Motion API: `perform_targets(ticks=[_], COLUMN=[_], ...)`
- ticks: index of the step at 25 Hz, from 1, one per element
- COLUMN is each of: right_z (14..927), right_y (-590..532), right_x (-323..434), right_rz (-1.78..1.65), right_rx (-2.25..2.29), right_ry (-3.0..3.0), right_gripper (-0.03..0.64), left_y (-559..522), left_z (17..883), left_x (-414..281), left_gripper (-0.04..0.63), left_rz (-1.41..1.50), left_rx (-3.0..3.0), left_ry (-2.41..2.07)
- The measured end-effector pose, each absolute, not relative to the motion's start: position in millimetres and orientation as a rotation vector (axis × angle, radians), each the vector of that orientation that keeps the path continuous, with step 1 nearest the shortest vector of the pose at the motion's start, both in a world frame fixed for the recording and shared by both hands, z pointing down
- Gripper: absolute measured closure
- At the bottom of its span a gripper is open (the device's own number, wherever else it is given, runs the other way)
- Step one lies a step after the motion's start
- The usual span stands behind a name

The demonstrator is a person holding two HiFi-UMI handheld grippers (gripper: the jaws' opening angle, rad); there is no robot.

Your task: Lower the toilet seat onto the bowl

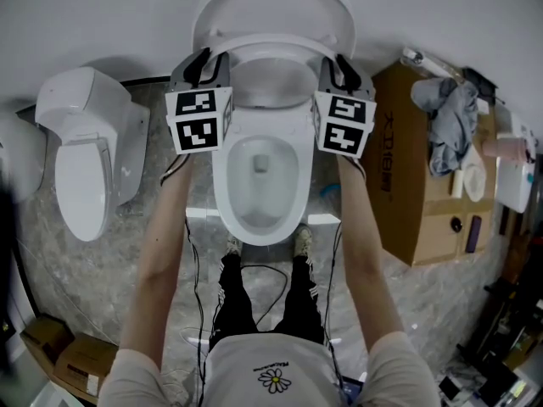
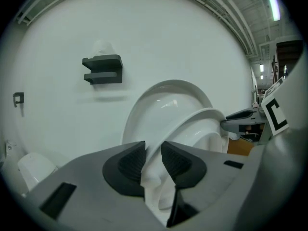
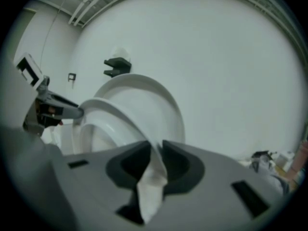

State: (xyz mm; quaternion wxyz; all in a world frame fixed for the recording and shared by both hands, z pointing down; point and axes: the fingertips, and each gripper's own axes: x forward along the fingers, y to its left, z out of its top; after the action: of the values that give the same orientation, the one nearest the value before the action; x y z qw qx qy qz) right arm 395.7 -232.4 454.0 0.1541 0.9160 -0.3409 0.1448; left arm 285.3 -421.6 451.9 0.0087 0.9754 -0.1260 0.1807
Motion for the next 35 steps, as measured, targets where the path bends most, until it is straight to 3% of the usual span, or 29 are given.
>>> perform_targets(ticks=[19, 35], right_z=[462, 517], right_y=[-171, -107], right_x=[288, 179], right_rz=[0.460, 0.624], right_rx=[2.549, 2.318], right_ry=[-1.098, -1.171], right_gripper=[0.506, 0.486], left_y=[-354, -286], left_z=[459, 518], left_x=[182, 74], left_gripper=[0.437, 0.416], left_rz=[0.626, 1.033], left_rx=[3.037, 3.108], left_ry=[-0.187, -0.061])
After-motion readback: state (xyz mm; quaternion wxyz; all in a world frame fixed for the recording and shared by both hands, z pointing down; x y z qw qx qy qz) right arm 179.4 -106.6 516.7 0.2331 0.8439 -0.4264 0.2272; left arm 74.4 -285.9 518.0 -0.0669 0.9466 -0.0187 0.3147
